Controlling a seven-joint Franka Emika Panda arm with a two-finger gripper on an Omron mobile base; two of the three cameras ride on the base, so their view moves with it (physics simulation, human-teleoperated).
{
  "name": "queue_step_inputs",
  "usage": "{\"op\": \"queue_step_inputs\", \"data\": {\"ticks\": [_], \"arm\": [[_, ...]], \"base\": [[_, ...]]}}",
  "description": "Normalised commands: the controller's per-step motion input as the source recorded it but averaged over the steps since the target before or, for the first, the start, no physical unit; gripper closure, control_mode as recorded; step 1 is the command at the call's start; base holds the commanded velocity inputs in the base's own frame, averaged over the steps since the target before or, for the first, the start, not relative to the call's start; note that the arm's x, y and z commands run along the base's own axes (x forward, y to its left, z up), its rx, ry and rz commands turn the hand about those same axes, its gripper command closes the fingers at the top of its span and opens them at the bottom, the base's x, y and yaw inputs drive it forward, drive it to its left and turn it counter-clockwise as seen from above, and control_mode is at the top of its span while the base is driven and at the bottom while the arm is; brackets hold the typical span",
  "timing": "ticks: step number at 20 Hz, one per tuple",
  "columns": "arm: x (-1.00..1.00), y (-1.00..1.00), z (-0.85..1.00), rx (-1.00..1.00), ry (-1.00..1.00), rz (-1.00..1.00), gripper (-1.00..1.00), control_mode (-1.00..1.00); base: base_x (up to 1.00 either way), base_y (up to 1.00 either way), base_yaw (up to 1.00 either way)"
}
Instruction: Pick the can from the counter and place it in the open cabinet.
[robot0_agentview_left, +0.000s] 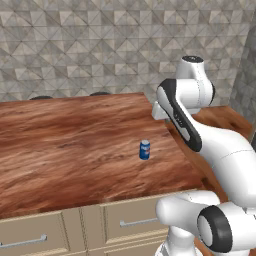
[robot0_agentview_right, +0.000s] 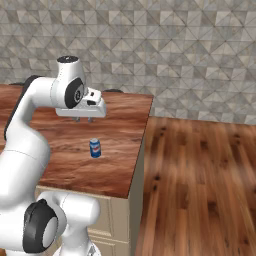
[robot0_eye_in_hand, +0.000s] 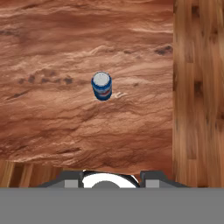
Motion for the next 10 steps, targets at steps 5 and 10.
{"op": "queue_step_inputs", "data": {"ticks": [5,10], "arm": [[0.00,0.00,0.00,0.00,0.00,0.00,-1.00,-1.00],[0.01,0.00,-0.01,0.00,0.01,0.01,-1.00,-1.00]], "base": [[0.00,0.00,0.00],[0.00,0.00,0.00]]}}
